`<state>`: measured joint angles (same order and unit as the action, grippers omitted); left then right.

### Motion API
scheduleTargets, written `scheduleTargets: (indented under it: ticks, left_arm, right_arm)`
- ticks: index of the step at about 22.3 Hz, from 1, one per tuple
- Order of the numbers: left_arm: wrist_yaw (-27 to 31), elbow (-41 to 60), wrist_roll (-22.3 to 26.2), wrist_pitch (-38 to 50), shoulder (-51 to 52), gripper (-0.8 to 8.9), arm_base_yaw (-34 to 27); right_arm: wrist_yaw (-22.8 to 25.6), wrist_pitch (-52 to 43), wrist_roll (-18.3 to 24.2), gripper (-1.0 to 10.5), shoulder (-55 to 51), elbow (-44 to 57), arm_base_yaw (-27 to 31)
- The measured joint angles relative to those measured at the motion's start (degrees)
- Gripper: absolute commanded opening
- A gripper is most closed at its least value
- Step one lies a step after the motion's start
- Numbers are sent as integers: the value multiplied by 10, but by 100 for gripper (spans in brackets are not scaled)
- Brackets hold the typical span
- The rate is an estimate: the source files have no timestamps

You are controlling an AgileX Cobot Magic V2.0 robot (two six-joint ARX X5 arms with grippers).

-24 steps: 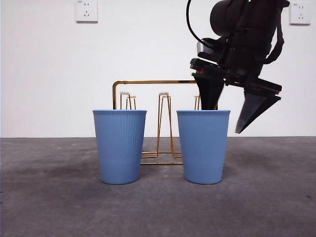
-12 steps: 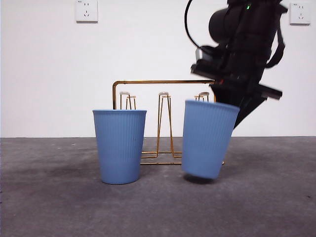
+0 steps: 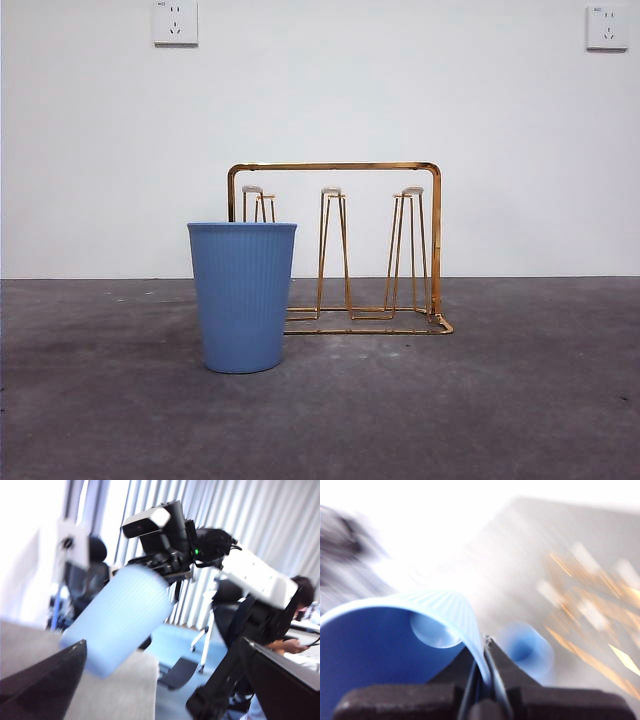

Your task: Pick up cup 1,put cup 1 in the cup rack,pick up cup 2,put cup 2 in the cup rack

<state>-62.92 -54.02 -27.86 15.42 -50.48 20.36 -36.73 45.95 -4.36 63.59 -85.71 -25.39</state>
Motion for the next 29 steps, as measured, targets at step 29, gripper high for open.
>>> scheduleTargets:
  ticks: [29]
  left_arm:
    - [123, -15, -106, 228, -134, 699, 167]
  right_arm:
    - [-160, -40, -32, -14, 37, -57, 0]
